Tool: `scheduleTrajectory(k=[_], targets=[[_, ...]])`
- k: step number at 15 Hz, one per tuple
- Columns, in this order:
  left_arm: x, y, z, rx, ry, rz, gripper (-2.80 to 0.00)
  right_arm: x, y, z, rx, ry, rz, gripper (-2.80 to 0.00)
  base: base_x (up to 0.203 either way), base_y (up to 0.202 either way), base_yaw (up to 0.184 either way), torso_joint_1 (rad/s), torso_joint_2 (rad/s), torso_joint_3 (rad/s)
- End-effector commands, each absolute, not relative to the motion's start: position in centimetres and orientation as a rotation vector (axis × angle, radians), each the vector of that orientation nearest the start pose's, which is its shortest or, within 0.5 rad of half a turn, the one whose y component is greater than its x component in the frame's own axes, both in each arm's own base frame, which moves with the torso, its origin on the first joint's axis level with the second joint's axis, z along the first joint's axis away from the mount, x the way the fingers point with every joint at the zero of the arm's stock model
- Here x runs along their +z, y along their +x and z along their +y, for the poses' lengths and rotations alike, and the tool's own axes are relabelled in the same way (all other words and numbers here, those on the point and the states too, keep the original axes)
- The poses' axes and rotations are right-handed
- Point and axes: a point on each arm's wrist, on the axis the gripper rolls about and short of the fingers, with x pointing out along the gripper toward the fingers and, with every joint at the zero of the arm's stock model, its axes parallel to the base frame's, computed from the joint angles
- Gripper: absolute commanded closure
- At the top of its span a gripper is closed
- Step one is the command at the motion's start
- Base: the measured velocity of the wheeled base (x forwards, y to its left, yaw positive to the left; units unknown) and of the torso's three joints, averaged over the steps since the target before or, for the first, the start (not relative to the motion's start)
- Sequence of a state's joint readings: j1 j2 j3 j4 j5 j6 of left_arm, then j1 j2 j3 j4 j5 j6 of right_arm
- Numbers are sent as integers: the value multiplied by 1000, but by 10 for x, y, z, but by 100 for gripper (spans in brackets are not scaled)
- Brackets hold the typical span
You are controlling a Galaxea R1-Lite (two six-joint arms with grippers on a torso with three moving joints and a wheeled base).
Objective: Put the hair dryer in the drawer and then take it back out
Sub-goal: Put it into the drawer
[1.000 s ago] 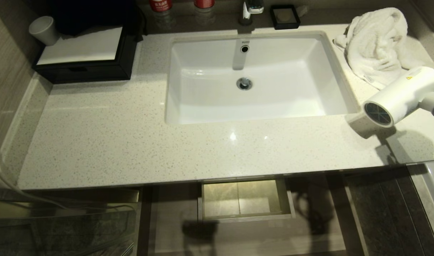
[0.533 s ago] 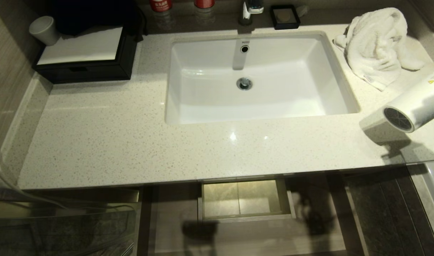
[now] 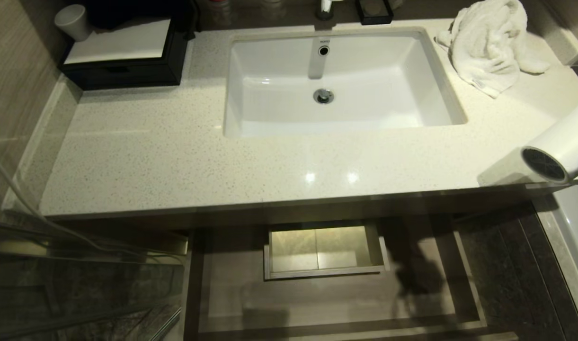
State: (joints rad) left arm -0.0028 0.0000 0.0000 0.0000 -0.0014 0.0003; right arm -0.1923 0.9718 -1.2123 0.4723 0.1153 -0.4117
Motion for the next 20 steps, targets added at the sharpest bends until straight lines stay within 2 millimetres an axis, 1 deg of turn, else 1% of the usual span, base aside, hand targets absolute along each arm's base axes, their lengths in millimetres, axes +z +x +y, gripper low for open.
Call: scheduleTrajectory(k=[1, 4, 8, 10, 14, 20], targets=[[75, -23, 0, -5, 0, 0, 0, 337, 66, -10, -33, -382, 209, 0, 0, 0, 0, -339, 222, -124], [75, -23, 0, -5, 0, 0, 0, 332, 50, -7, -38, -390, 179, 0, 0, 0, 0, -326, 197, -145], [75, -23, 0, -3, 0, 0, 0, 312, 25, -2, -40, -390, 163, 0, 0, 0, 0, -312, 143, -171], [75, -23, 0, -5, 0, 2, 0, 309, 21, -1, -41, -389, 158, 0, 0, 0, 0, -293, 80, -195], [75, -23, 0, -5, 0, 2, 0, 310, 17, -1, -44, -388, 146, 0, 0, 0, 0, -268, 53, -217], [75, -23, 0, -5, 0, 0, 0, 310, 15, 0, -45, -388, 139, 0, 0, 0, 0, -234, -8, -254]])
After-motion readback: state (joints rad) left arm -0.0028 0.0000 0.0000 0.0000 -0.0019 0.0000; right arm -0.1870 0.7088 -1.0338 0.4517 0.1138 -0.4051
